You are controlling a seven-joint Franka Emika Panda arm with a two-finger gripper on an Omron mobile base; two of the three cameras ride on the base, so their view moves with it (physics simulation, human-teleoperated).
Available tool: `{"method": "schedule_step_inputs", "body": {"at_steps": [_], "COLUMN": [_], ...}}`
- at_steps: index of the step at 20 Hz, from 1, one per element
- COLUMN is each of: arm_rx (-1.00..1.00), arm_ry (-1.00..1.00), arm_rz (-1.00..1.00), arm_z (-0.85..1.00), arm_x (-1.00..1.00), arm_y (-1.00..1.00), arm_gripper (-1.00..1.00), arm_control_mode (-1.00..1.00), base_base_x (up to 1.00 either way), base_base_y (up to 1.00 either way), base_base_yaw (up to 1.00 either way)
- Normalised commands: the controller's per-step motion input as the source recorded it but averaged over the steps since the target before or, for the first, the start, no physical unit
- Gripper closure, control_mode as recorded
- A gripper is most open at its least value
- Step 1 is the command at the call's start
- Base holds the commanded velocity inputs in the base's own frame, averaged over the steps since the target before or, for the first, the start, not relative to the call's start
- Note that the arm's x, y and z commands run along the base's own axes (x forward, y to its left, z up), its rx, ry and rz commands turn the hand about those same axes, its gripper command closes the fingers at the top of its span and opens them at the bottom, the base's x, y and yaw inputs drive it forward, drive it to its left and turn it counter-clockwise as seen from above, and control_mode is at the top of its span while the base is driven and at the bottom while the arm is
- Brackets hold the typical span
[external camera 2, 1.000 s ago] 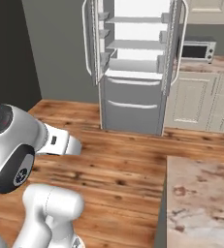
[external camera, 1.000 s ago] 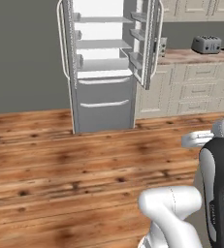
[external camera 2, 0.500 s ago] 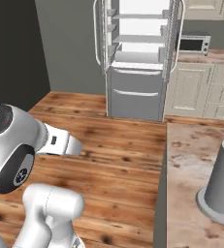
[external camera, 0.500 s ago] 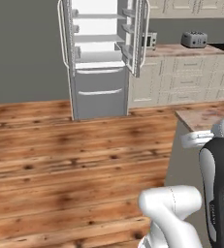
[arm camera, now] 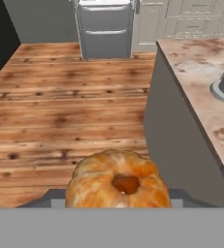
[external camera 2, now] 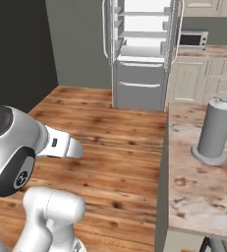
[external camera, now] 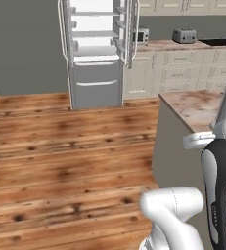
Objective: Retrieve the kiwi and tangerine from the fridge and place them into the bowl on the dining table.
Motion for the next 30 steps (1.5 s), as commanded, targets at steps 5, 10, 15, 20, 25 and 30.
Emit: {"method": "schedule_step_inputs", "body": {"at_steps": [5, 10, 15, 20, 25, 30], "arm_rx": [0.0, 0.0, 0.0, 0.0, 0.0, 0.0], "arm_ry": [0.0, 0.0, 0.0, 0.0, 0.0, 0.0], "arm_rz": [0.0, 0.0, 0.0, 0.0, 0.0, 0.0], "arm_z": [0.0, 0.0, 0.0, 0.0, 0.0, 0.0], "arm_x": [0.0, 0.0, 0.0, 0.0, 0.0, 0.0], "arm_y": [0.0, 0.0, 0.0, 0.0, 0.0, 0.0], "arm_gripper": [1.0, 1.0, 1.0, 1.0, 1.0, 1.0], "arm_control_mode": [1.0, 1.0, 1.0, 1.0, 1.0, 1.0], "base_base_x": [-0.98, -0.87, -0.74, -0.33, -0.08, 0.0], "base_base_y": [-0.12, -0.36, -0.43, -0.7, -0.8, -0.79], "base_base_yaw": [-0.02, -0.02, -0.01, -0.02, -0.04, -0.03]}}
